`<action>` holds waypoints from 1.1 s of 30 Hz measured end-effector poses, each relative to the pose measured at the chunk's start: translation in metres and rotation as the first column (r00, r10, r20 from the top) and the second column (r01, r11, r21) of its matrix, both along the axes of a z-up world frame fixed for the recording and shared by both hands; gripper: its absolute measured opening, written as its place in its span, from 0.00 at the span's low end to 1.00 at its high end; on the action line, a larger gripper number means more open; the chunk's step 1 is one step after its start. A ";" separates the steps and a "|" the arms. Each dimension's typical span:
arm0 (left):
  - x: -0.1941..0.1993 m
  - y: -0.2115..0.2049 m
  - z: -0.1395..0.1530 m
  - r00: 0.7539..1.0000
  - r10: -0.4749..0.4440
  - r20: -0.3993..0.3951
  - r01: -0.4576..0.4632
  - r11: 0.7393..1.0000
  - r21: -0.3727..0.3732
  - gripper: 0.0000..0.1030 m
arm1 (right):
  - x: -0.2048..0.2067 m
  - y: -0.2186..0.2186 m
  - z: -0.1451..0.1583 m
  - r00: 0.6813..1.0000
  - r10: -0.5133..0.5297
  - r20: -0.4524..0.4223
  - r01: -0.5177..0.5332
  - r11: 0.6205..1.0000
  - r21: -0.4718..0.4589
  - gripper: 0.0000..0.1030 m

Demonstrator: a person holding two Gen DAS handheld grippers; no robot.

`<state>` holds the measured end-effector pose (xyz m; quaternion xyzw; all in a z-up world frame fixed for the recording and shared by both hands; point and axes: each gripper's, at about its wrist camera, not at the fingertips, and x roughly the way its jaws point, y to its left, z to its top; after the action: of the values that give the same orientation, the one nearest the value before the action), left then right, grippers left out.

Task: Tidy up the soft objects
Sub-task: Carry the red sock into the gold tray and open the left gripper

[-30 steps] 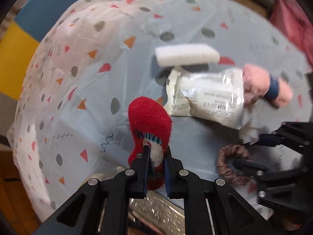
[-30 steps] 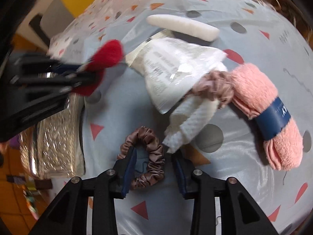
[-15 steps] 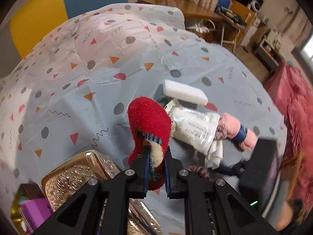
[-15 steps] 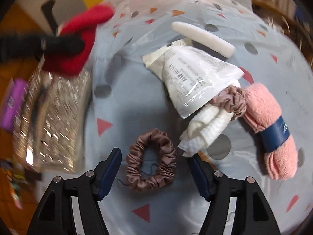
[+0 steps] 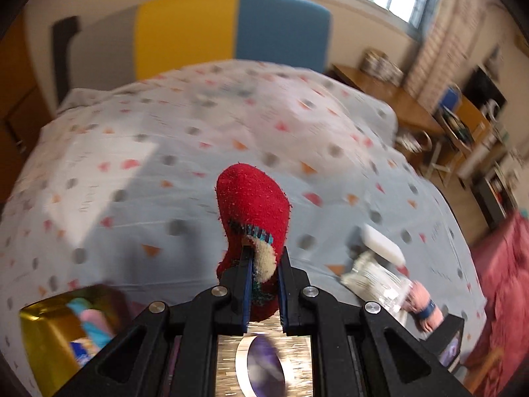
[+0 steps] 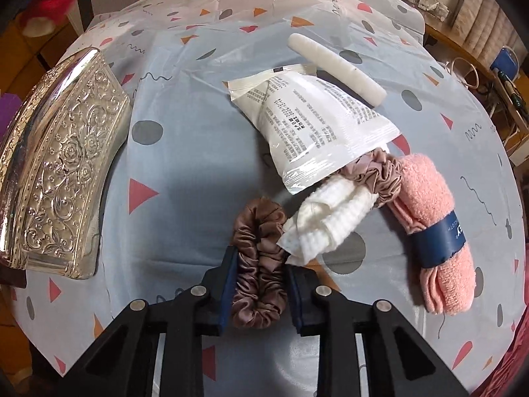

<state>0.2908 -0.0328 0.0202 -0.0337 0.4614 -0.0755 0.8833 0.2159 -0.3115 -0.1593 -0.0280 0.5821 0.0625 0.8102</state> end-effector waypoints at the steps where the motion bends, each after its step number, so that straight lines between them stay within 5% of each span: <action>1: -0.003 0.016 0.006 0.999 0.031 0.015 -0.031 1.000 -0.002 0.12 | -0.001 0.001 -0.004 1.000 0.001 0.002 -0.001 1.000 -0.001 0.27; 8: -0.041 0.104 0.032 0.980 0.163 0.117 -0.163 0.987 -0.009 0.12 | -0.008 0.008 -0.007 1.000 0.017 0.016 -0.016 1.000 -0.024 0.27; 14: -0.095 0.170 0.023 0.956 0.250 0.156 -0.245 0.968 -0.047 0.13 | -0.016 0.020 -0.007 0.998 0.045 0.032 -0.043 0.997 -0.065 0.27; 25: -0.201 0.256 -0.056 0.914 0.397 0.080 -0.390 0.916 -0.089 0.13 | -0.028 0.043 -0.012 0.996 0.076 0.053 -0.069 0.990 -0.121 0.27; 33: -0.200 0.291 -0.113 0.881 0.471 -0.033 -0.472 0.879 -0.070 0.13 | -0.034 0.057 -0.015 0.994 0.091 0.063 -0.081 0.985 -0.154 0.27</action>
<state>0.0907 0.2584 -0.0930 -0.1789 0.4430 0.1245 0.8696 0.1819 -0.2544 -0.1747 -0.1166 0.5546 0.0521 0.8223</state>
